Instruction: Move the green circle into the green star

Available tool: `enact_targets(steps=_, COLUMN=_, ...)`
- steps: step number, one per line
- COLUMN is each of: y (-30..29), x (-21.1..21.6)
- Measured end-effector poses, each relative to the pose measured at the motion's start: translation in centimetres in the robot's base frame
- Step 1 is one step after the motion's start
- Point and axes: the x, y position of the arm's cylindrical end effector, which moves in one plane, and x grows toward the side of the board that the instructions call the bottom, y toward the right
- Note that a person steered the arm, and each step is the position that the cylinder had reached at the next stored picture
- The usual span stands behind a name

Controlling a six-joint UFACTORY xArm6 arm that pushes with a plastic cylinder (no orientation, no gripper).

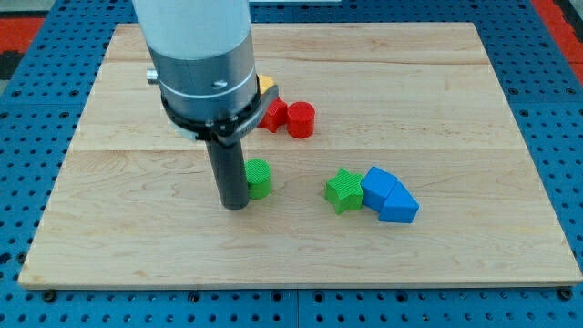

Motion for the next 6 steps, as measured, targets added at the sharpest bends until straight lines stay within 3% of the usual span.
enact_targets(steps=2, y=3.1, x=-5.2)
enact_targets(steps=3, y=0.3, x=-8.3)
enact_targets(steps=4, y=10.3, x=-8.3)
enact_targets(steps=5, y=15.6, x=-5.2)
enact_targets(steps=6, y=19.2, x=-4.8)
